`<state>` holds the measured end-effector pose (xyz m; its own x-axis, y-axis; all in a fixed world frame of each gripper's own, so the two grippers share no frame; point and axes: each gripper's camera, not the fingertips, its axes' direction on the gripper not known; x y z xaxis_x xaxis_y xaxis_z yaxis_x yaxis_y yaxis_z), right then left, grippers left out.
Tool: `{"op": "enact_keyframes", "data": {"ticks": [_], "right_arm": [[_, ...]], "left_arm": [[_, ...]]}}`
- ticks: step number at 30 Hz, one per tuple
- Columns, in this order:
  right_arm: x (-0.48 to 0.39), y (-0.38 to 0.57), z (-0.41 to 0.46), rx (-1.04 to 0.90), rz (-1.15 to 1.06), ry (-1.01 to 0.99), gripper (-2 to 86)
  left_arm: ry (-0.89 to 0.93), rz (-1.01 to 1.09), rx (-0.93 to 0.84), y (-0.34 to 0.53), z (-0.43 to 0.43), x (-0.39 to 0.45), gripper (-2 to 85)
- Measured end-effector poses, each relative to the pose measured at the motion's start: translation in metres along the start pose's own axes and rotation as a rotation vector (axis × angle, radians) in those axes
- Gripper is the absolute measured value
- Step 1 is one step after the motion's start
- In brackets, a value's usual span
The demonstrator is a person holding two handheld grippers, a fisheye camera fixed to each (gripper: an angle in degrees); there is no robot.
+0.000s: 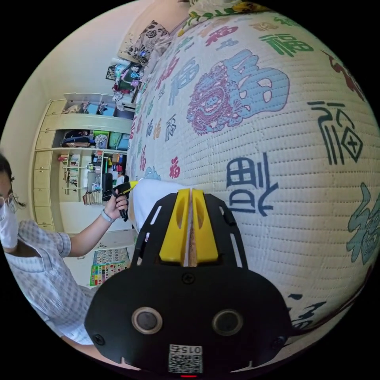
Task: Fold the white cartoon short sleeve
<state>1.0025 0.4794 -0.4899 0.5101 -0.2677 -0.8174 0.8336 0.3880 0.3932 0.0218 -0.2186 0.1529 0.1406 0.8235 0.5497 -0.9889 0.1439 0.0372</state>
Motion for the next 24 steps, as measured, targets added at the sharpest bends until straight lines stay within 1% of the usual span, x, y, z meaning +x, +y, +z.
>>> {"op": "enact_keyframes", "data": {"ticks": [3,5,6,8,10,11,12,14,15,16,18,19,21,24], "right_arm": [[-0.014,0.012,0.002,0.019,-0.048,-0.005,6.4],[-0.022,0.027,0.017,-0.065,-0.048,0.026,7.9],[-0.023,0.03,0.023,-0.093,-0.045,0.026,7.6],[-0.024,0.043,0.052,-0.206,-0.033,0.013,2.5],[-0.028,0.049,0.07,-0.249,-0.041,-0.03,1.4],[-0.033,0.052,0.075,-0.255,-0.054,-0.033,1.0],[-0.037,0.053,0.076,-0.252,-0.061,-0.024,0.8],[-0.043,0.059,0.075,-0.226,-0.061,0.019,0.6],[-0.042,0.061,0.077,-0.232,-0.056,0.012,0.7],[-0.039,0.063,0.087,-0.26,-0.043,0.001,0.9],[-0.034,0.067,0.111,-0.309,-0.04,0.083,1.6],[-0.031,0.068,0.125,-0.314,-0.047,0.109,2.3],[-0.029,0.067,0.134,-0.266,-0.021,0.049,4.8],[-0.028,0.07,0.129,-0.149,-0.022,0.01,7.5]], "left_arm": [[-0.026,0.038,-0.034,0.015,-0.024,0.02,7.2],[-0.037,0.045,-0.112,0.034,-0.032,0.033,8.2],[-0.029,0.049,-0.134,0.039,-0.032,0.036,8.2],[-0.05,0.079,-0.226,0.052,-0.03,0.046,4.4],[-0.06,0.1,-0.256,0.056,-0.037,0.055,1.4],[-0.02,0.137,-0.252,0.057,-0.048,0.064,0.6],[-0.017,0.15,-0.246,0.058,-0.056,0.069,0.5],[-0.1,0.175,-0.24,0.063,-0.08,0.081,0.3],[-0.109,0.176,-0.251,0.063,-0.082,0.081,0.3],[-0.113,0.154,-0.282,0.064,-0.082,0.076,0.5],[-0.174,0.149,-0.325,0.066,-0.074,0.067,1.1],[-0.214,0.16,-0.316,0.068,-0.072,0.065,1.8],[-0.2,0.152,-0.292,0.067,-0.085,0.065,3.6],[-0.19,0.13,-0.242,0.067,-0.132,0.07,9.4]]}}
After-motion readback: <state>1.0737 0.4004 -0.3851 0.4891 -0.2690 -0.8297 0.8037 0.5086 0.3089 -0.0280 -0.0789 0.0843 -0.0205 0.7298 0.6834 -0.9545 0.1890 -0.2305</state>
